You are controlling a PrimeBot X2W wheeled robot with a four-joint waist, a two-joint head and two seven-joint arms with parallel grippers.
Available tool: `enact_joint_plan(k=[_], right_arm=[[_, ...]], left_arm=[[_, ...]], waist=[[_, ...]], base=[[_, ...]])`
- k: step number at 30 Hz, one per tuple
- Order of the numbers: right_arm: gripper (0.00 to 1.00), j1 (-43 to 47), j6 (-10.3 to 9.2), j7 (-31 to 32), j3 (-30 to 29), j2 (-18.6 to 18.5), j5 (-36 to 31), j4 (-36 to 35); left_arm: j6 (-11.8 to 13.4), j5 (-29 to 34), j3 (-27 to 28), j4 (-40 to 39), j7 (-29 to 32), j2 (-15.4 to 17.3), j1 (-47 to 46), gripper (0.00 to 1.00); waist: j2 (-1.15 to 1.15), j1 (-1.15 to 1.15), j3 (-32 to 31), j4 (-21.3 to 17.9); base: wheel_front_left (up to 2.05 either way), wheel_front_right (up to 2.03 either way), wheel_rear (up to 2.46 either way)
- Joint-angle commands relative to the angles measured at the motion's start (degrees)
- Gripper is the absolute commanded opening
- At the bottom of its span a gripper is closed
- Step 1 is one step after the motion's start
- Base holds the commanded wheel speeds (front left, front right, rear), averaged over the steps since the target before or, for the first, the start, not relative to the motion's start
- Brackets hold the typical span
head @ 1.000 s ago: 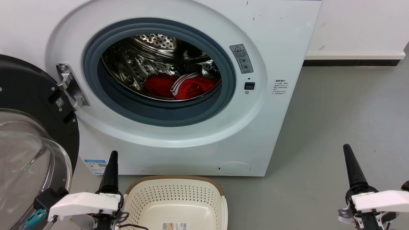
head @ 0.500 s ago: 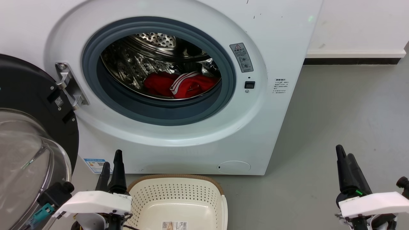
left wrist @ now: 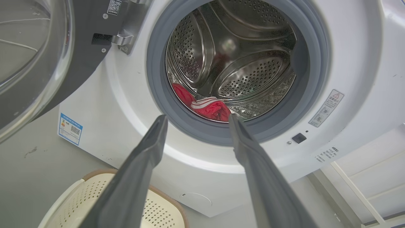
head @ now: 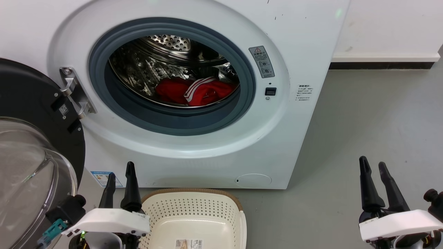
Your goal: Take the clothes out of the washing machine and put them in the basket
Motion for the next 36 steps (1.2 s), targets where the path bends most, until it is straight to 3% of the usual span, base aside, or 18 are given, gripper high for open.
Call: enact_joint_plan(k=[1,13,36], right_arm=[[1.0,0.1,0.0,-0.6,0.1,0.0,-2.0,-1.1],[1.0,1.5,0.0,-2.7,0.4,0.0,-11.2,-2.4],[1.0,3.4,0.0,-5.7,1.0,0.0,-23.9,-4.6]], left_arm=[[0.2,1.9,-0.3,-0.9,-0.5,0.1,0.2,1.0],[0.7,10.6,-1.0,-1.1,-2.6,0.1,1.4,1.0],[1.3,21.4,-1.8,-0.8,-5.6,0.2,2.8,1.0]], waist=[[0.0,0.0,0.0,0.0],[0.0,0.0,0.0,0.0],[0.0,0.0,0.1,0.0]], base=[[0.0,0.0,0.0],[0.0,0.0,0.0],[0.0,0.0,0.0]])
